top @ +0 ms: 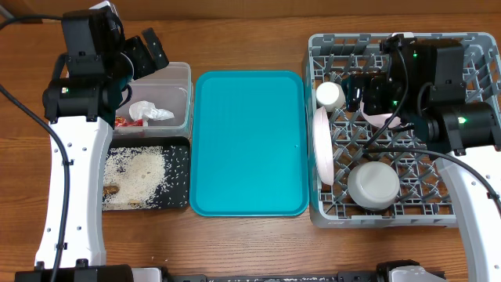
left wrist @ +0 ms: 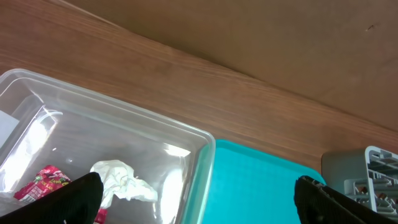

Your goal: Sort waste into correct bins and load items into the dishwasher

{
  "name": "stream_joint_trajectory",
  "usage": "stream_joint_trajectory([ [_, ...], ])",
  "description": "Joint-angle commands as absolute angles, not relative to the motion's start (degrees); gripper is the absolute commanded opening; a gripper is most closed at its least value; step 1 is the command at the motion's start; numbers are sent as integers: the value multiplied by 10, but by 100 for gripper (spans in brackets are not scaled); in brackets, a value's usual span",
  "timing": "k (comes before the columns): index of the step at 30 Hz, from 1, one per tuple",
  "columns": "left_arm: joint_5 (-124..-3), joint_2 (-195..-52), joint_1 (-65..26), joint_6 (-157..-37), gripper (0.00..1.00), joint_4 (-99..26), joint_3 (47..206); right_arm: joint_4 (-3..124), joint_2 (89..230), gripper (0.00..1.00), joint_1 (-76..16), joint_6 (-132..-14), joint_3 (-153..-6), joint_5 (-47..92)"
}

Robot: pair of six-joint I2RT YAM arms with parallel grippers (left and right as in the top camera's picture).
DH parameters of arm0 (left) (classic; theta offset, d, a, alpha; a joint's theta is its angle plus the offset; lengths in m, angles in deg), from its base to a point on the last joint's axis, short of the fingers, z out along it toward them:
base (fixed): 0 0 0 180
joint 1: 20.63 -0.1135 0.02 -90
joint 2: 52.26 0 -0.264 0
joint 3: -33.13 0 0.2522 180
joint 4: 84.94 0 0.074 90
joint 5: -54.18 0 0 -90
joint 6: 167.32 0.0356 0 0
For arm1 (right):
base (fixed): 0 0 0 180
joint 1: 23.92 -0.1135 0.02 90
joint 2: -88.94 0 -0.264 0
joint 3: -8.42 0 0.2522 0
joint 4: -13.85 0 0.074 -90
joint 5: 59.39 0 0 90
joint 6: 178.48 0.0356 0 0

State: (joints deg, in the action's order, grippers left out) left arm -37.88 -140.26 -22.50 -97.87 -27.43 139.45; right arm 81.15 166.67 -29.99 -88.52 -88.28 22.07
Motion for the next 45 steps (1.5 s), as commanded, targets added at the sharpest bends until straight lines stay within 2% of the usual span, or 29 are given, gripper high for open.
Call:
stream_joint_trajectory([
  [1, -373, -1403, -221, -970, 100, -276, 1400, 808, 1660, 100, -301, -885, -893, 224],
  [7, -373, -1403, -221, -970, 100, -276, 1400, 809, 1604, 100, -307, -885, -893, 224],
  [20, -373, -1403, -221, -970, 100, -276, 1400, 809, 1346, 100, -307, -885, -892, 224],
  [28, -373, -1403, -221, -970, 100, -276, 1400, 804, 1211, 100, -307, -886, -835, 247],
  [34, -373, -1403, -221, -970, 100, -276, 1400, 755, 1098, 100, -307, -885, -720, 245],
  [45, -373, -1403, -221, -970, 100, -276, 1400, 523, 934, 100, -306, -885, -445, 245],
])
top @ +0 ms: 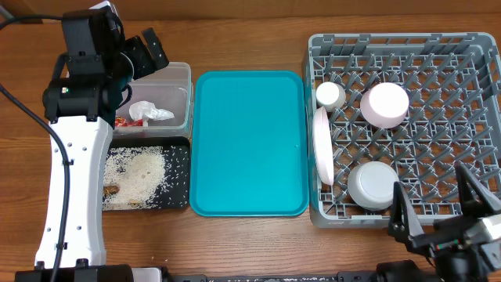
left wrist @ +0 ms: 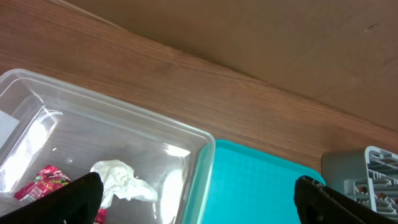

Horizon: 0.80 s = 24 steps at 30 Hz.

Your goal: Sort waste into correct bins and load items into the dishwasher

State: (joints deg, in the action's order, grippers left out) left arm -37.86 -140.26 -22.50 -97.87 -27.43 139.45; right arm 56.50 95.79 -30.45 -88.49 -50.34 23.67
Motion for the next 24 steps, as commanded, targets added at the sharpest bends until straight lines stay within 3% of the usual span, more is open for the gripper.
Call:
stream_joint_trajectory([
  [1, -373, -1403, -221, -970, 100, -276, 1400, 495, 928, 100, -306, -885, -421, 245],
  [6, -373, -1403, -221, -970, 100, -276, 1400, 337, 891, 100, -306, -869, -286, 240],
  [12, -373, -1403, -221, -970, 100, -276, 1400, 232, 891, 100, -306, -865, -201, 240],
  [24, -373, -1403, -221, -970, 100, -276, 1400, 191, 891, 100, -306, -848, -101, 219],
])
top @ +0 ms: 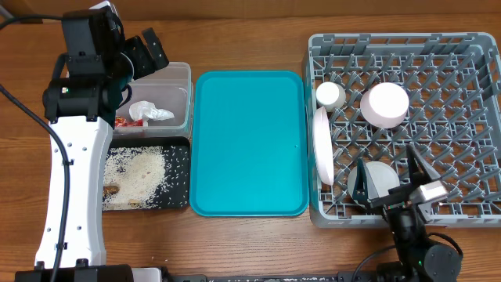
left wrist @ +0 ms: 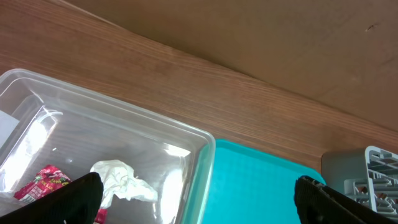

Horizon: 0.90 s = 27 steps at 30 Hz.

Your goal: Sort waste into correct bins and load items into the dishwasher

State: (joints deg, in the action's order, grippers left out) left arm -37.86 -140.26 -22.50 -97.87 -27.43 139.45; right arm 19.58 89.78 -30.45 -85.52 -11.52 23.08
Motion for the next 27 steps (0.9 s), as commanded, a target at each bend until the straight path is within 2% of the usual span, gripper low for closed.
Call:
stream_joint_trajectory([
  [1, -373, -1403, -221, -970, 100, -276, 1400, 191, 891, 100, -306, -848, -97, 217],
  [9, -373, -1403, -221, -970, 100, -276, 1400, 191, 891, 100, -306, -848, -60, 217],
  [21, -373, -1403, -221, -970, 100, -277, 1400, 311, 891, 100, -306, -848, -58, 216],
  [27, -373, -1403, -221, -970, 100, -276, 1400, 314, 891, 100, -306, -852, -58, 220],
])
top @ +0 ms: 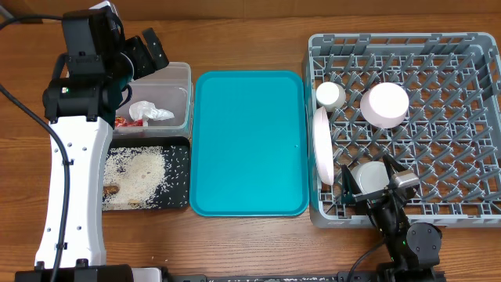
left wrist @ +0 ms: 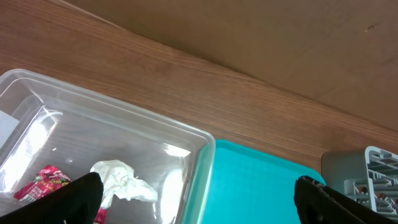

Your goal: Sort waste into correct bins and load items into the dishwasher

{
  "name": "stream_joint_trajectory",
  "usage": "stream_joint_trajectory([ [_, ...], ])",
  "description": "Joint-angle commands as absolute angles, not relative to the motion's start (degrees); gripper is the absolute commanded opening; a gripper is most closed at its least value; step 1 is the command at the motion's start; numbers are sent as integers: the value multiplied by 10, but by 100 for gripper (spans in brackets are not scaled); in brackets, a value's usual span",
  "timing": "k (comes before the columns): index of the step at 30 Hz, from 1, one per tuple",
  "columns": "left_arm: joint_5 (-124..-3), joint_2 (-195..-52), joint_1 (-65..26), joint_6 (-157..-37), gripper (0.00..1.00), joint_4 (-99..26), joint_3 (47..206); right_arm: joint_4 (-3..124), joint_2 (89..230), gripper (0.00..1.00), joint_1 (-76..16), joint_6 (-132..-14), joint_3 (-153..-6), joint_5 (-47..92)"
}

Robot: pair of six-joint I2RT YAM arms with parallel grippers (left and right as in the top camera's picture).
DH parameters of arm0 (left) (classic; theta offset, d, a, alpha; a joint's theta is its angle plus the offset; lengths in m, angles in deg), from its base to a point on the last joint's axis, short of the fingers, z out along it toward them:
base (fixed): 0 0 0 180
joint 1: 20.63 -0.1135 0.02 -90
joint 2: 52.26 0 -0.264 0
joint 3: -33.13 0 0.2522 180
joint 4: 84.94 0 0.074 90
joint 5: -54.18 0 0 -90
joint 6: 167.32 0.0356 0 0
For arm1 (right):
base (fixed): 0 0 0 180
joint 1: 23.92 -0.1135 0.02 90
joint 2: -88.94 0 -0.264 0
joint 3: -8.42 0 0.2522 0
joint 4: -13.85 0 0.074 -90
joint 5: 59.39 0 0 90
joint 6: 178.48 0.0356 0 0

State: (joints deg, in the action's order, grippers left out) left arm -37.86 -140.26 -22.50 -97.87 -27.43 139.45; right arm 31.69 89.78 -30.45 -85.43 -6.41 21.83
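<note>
The grey dish rack (top: 470, 117) holds a white cup (top: 329, 95), an upturned pink bowl (top: 384, 103), a white plate (top: 321, 145) on edge and a grey bowl (top: 366, 171). My right gripper (top: 371, 183) is open at the rack's front edge, with its fingers either side of the grey bowl as seen from above. My left gripper (top: 145, 51) hangs open over the clear bin (top: 182, 74). In the left wrist view the left gripper (left wrist: 199, 200) holds nothing, with the clear bin (left wrist: 186, 143) below it.
The clear bin holds a crumpled white tissue (top: 149, 112) and a red wrapper (top: 125, 121). A black tray (top: 182, 172) with rice lies in front of it. A bare teal tray (top: 250, 141) sits between the bins and the rack.
My right arm has moved a little left and further toward the table's front edge; its open fingers now frame the grey bowl more from the left. The left arm and all items are unchanged.
My right arm was first over the back of the rack at the pink bowl. Then the bowl sat upturned in the rack and the arm was low at the front right corner. It then stood at the rack's front edge over the grey bowl, as now.
</note>
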Motion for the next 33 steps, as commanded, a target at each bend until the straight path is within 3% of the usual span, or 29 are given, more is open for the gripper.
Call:
stream_joint_trajectory([
  [1, -373, -1403, -221, -970, 100, -276, 1400, 314, 891, 100, -306, -855, -58, 227],
  [6, -373, -1403, -221, -970, 100, -276, 1400, 324, 891, 100, -306, -856, -58, 313],
  [16, -373, -1403, -221, -970, 100, -276, 1400, 324, 891, 100, -307, -974, -58, 304],
  [33, -373, -1403, -221, -970, 100, -277, 1400, 323, 891, 100, -307, -910, -58, 326],
])
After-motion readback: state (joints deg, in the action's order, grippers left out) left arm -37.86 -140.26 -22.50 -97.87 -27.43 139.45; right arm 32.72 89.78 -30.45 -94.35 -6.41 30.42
